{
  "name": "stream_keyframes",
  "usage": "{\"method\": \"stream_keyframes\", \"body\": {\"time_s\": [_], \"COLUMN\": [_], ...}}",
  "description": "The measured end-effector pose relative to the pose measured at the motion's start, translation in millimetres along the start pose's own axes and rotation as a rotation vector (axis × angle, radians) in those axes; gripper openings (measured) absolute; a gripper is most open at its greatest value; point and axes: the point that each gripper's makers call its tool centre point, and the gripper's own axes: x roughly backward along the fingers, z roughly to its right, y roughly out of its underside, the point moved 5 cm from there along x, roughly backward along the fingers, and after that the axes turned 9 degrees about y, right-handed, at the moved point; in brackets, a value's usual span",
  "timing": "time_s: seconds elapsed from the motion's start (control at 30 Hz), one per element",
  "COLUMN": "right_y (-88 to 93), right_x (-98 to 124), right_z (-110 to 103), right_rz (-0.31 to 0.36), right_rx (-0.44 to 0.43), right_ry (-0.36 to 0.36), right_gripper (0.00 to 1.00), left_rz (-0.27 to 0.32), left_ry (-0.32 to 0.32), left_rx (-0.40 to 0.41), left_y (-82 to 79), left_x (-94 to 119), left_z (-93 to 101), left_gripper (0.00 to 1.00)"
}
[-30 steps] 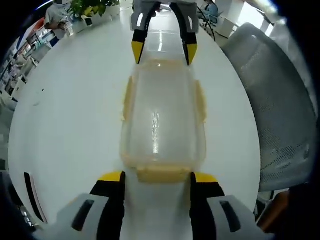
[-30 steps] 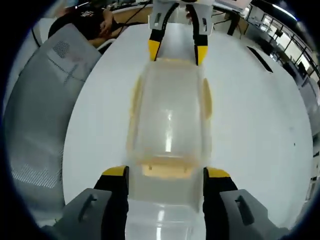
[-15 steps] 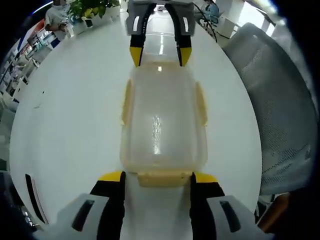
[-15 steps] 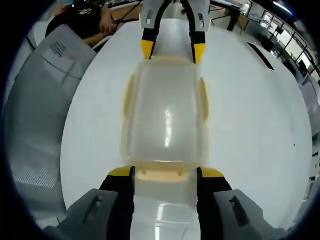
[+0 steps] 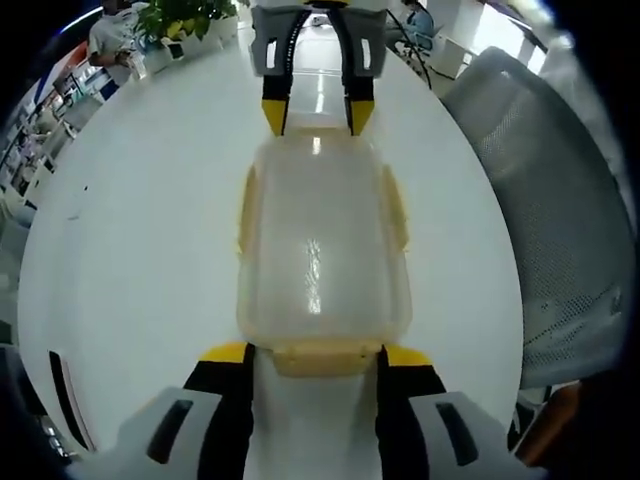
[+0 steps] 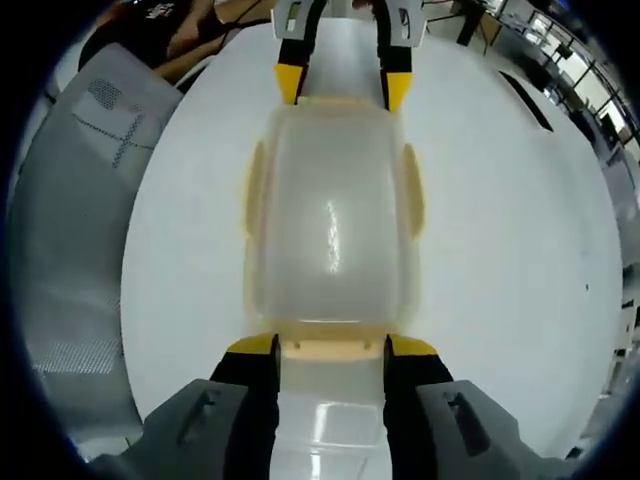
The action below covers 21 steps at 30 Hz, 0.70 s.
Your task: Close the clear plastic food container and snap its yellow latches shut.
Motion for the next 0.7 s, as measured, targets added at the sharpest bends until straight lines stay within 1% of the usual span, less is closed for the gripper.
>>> {"method": "stream_keyframes", "body": {"time_s": [0.13, 0.3, 0.5, 0.6, 0.63, 0.67, 0.7], "right_y": [1.7, -1.5, -1.5, -0.7, -0.6, -0.4, -0.6], "right_x": [0.2, -1.1, -1.1, -0.7, -0.7, -0.7, -1.0], "right_z": [0.8, 0.4, 0.5, 0.5, 0.5, 0.3, 0.6], "right_rz": [0.014, -0.028, -0.05, -0.046, -0.046, -0.047, -0.049], "right_rx": [-0.014, -0.011, -0.012, -0.016, -0.018, -0.023, -0.065], "right_ry": [-0.004, -0.001, 0.0, 0.0, 0.001, 0.002, 0.009], "right_gripper": [0.36, 0.36, 0.36, 0.36, 0.36, 0.36, 0.36], "left_rz": [0.011, -0.003, 0.052, 0.046, 0.034, 0.021, 0.0], "left_ry": [0.0, 0.001, 0.005, 0.0, -0.002, -0.006, -0.005], "left_rx": [0.0, -0.006, -0.021, -0.009, -0.003, 0.01, 0.002], "left_y": [-0.7, -2.1, 1.1, -0.7, -1.7, -1.5, -1.5], "left_x": [-0.8, -1.8, -1.5, -2.3, -2.7, -2.1, -1.7], "left_z": [-1.0, -1.1, -1.1, -0.8, -0.6, -0.4, 0.0], "left_gripper": [0.42, 0.43, 0.43, 0.42, 0.41, 0.38, 0.33]}}
